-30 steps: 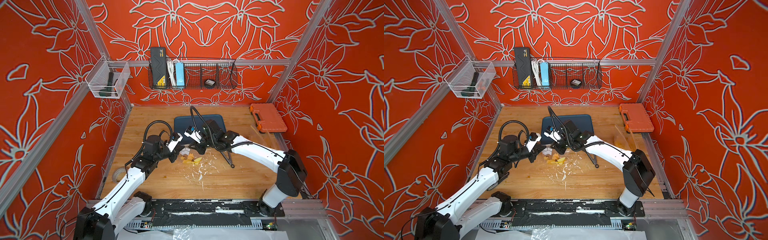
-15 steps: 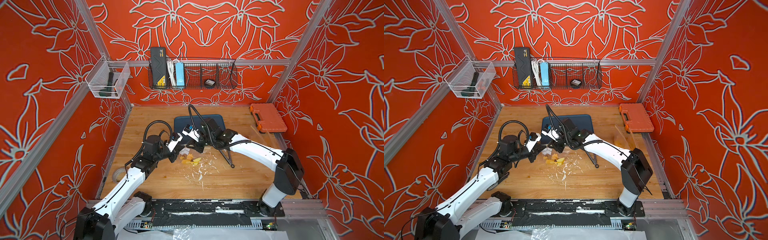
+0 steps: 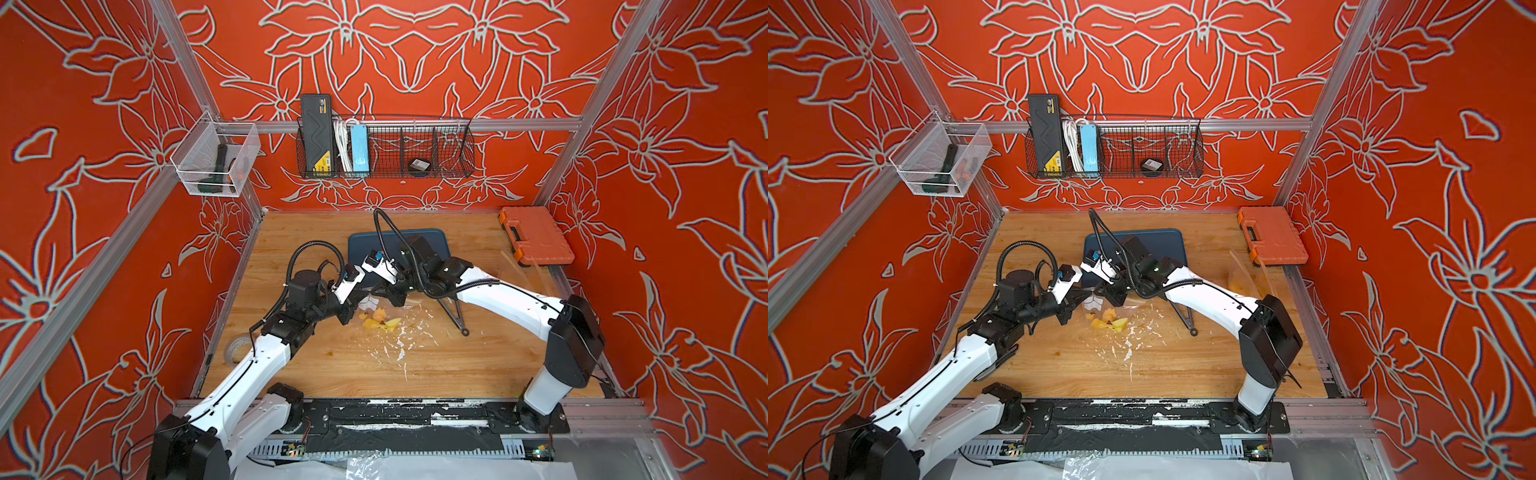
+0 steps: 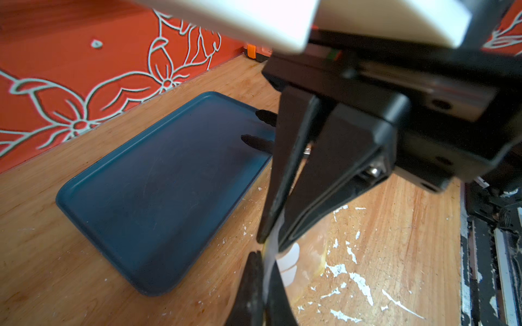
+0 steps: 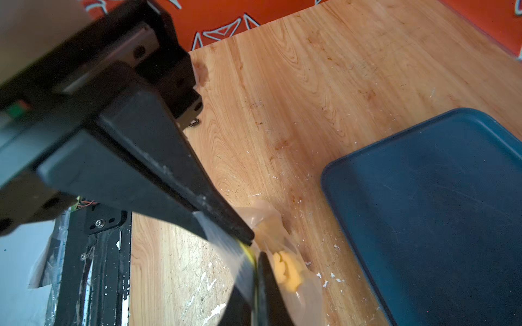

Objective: Put the cookies into a resealable bag to prevent moisture
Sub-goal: Close the ziploc bag at the center of the board.

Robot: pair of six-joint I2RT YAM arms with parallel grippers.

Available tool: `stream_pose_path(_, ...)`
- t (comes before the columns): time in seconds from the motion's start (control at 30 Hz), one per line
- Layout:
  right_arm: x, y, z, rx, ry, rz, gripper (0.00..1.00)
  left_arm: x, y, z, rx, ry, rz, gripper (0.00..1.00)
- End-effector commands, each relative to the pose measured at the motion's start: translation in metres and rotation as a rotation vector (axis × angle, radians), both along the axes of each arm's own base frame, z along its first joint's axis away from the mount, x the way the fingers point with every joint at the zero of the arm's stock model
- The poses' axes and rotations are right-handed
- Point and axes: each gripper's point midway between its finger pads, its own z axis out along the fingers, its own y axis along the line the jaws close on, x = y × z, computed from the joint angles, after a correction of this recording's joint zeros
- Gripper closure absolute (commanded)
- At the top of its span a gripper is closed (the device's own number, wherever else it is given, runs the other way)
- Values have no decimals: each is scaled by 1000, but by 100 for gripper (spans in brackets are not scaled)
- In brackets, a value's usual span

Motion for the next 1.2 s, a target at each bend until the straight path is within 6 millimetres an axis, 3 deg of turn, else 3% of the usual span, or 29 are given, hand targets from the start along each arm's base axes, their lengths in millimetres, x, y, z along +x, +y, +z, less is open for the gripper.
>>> stream_pose_path(0.0,5,-5,6,-3,-56,-36,88,-1,0,4,0,-28,-8,100)
stream_pose_path(0.03,7,-9,3,-12,-57,-49,100,-1,0,5,0,-30,-8,100)
stream_pose_path(0.1,5,-15,0,-26,-35,-39,100,0,0,4,2,-28,-5,100)
stream_pose_path(0.13,7,-19,-2,-37,-43,-57,89,0,0,4,1,-30,-5,100)
stream_pose_path(0.17,9,-22,-4,-39,-55,-73,70,0,0,4,2,-29,-4,100)
stream_pose_path(0.2,10,-25,-4,-36,-66,-86,66,1,0,4,2,-29,-4,100)
stream_pose_path(0.23,10,-27,-5,-38,-65,-89,89,1,0,4,3,-28,-4,100)
stream_pose_path(0.27,10,-30,-7,-45,-50,-89,100,1,0,4,2,-26,-3,100)
stream_pose_path(0.3,10,-32,-8,-53,-40,-86,99,1,0,4,3,-28,-4,100)
stream_pose_path(0.33,12,-34,-10,-62,-38,-99,71,1,0,4,3,-29,-2,100)
stream_pose_path(0.37,14,-37,-12,-62,-43,-117,61,1,0,4,4,-28,-1,100)
stream_pose_path(0.43,13,-42,-16,-62,-32,-126,100,1,1,4,5,-27,0,100)
stream_pose_path(0.47,15,-45,-18,-65,-23,-134,96,1,1,4,5,-29,2,100)
stream_pose_path(0.5,16,-48,-20,-70,-22,-146,76,2,1,4,6,-29,4,100)
stream_pose_path(0.53,19,-53,-22,-73,-28,-172,69,2,1,4,8,-29,4,100)
stream_pose_path(0.57,19,-56,-23,-69,-26,-177,96,2,1,4,8,-30,5,100)
stream_pose_path(0.6,19,-59,-25,-69,-15,-183,100,2,2,3,8,-28,6,100)
stream_pose_path(0.63,20,-62,-25,-66,-3,-187,100,2,2,4,8,-30,5,100)
stream_pose_path(0.7,24,-70,-27,-70,-8,-221,71,2,2,4,9,-30,7,100)
stream_pose_path(0.77,24,-77,-30,-67,1,-233,100,2,2,4,8,-30,8,100)
stream_pose_path(0.83,24,-84,-35,-83,26,-239,97,2,2,4,9,-30,7,100)
stream_pose_path(0.87,28,-89,-38,-91,17,-269,74,2,2,4,9,-30,7,100)
stream_pose_path(0.9,29,-91,-40,-92,9,-286,73,2,2,4,9,-30,7,100)
stream_pose_path(0.93,29,-94,-42,-88,14,-290,100,2,2,4,9,-30,7,100)
stream_pose_path(1.0,28,-99,-45,-91,47,-291,100,2,2,3,10,-28,8,100)
stream_pose_path(1.03,30,-102,-48,-97,48,-303,77,2,2,3,10,-29,8,100)
stream_pose_path(1.07,31,-105,-50,-98,40,-317,71,2,2,3,10,-29,8,100)
stream_pose_path(1.1,30,-106,-51,-96,41,-317,93,2,2,3,10,-27,7,100)
stream_pose_path(1.17,29,-110,-54,-103,65,-310,100,3,2,3,10,-27,8,100)
